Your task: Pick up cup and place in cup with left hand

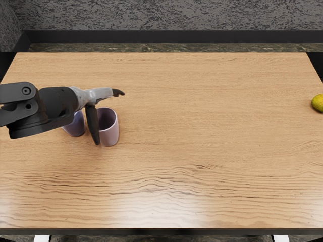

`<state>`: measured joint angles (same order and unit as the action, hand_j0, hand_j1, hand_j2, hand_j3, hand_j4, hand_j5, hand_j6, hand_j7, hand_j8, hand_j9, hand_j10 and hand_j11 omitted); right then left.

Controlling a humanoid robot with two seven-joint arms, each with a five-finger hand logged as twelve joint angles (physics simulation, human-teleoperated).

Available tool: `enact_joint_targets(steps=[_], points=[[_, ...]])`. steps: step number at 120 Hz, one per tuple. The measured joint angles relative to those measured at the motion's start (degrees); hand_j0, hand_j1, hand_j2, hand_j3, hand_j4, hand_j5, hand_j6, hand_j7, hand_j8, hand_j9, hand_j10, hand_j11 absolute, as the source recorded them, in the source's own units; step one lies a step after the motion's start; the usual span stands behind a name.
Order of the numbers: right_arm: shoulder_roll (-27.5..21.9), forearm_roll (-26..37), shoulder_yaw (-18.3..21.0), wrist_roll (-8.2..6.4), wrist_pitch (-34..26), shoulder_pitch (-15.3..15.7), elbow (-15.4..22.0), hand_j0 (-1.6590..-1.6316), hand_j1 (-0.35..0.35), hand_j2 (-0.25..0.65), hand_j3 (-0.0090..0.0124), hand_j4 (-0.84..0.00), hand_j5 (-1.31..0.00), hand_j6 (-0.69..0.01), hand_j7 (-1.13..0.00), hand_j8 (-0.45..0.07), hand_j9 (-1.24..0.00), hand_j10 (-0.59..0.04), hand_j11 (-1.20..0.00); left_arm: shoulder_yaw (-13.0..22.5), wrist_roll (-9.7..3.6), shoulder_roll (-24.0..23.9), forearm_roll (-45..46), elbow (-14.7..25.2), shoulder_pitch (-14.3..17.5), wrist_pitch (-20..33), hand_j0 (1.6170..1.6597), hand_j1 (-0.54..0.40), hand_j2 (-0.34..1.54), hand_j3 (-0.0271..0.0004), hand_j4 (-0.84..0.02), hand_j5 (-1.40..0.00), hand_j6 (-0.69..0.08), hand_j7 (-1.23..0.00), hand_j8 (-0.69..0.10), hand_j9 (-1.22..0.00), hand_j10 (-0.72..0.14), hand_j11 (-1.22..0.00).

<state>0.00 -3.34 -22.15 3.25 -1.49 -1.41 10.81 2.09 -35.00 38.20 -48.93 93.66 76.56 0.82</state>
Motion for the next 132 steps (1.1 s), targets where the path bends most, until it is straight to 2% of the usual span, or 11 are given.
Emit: enact_joint_targets(steps=[22, 66, 77, 88, 119, 132], points=[[0.0, 0.0, 0.0, 0.0, 0.0, 0.0, 0.0, -1.6581, -0.312, -0.006, 0.0, -0.031, -0.04, -0.031, -0.04, -0.031, -0.04, -0.031, -0.04, 0.0, 0.0, 0.5, 0.8, 0.0, -0.6, 0.0, 1.658, 0.177, 0.03, 0.0, -0.147, -0.19, -0.148, -0.19, -0.148, -0.19, -0.147, -0.19], [0.0, 0.0, 0.0, 0.0, 0.1, 0.0, 0.0, -1.6581, -0.312, -0.006, 0.0, -0.031, -0.04, -0.031, -0.04, -0.031, -0.04, -0.031, -0.04, 0.3, 0.0, 0.0, 1.5, -0.4, -0.9, 0.0, 1.658, 0.055, 0.05, 0.0, -0.25, -0.32, -0.251, -0.32, -0.251, -0.32, -0.249, -0.32], [0.0, 0.0, 0.0, 0.0, 0.1, 0.0, 0.0, -1.6581, -0.312, -0.006, 0.0, -0.031, -0.04, -0.031, -0.04, -0.031, -0.04, -0.031, -0.04, 0.2, 0.01, 0.0, 1.5, -0.6, -1.0, -0.1, 1.6583, -0.042, 0.1, 0.0, -0.272, -0.35, -0.273, -0.35, -0.272, -0.36, -0.271, -0.36], [0.0, 0.0, 0.0, 0.0, 0.1, 0.0, 0.0, -1.6581, -0.312, -0.006, 0.0, -0.031, -0.04, -0.031, -0.04, -0.031, -0.04, -0.031, -0.04, 0.3, 0.0, -0.4, 1.5, -1.0, -1.3, -0.2, 1.658, -0.086, 0.12, 0.0, -0.288, -0.38, -0.288, -0.38, -0.288, -0.38, -0.286, -0.38], [0.0, 0.0, 0.0, 0.0, 0.1, 0.0, 0.0, -1.6581, -0.312, -0.006, 0.0, -0.031, -0.04, -0.031, -0.04, -0.031, -0.04, -0.031, -0.04, 0.3, 0.02, -0.5, 1.5, -1.5, -1.1, -0.4, 1.6566, -0.047, 0.09, 0.0, -0.353, -0.46, -0.333, -0.46, -0.347, -0.47, -0.346, -0.47], [0.0, 0.0, 0.0, 0.0, 0.1, 0.0, 0.0, -1.6581, -0.312, -0.006, 0.0, -0.031, -0.04, -0.031, -0.04, -0.031, -0.04, -0.031, -0.04, 0.3, 0.01, -0.5, 1.5, -1.6, -0.8, -0.5, 1.6566, -0.062, 0.08, 0.0, -0.379, -0.49, -0.347, -0.49, -0.357, -0.5, -0.374, -0.5]])
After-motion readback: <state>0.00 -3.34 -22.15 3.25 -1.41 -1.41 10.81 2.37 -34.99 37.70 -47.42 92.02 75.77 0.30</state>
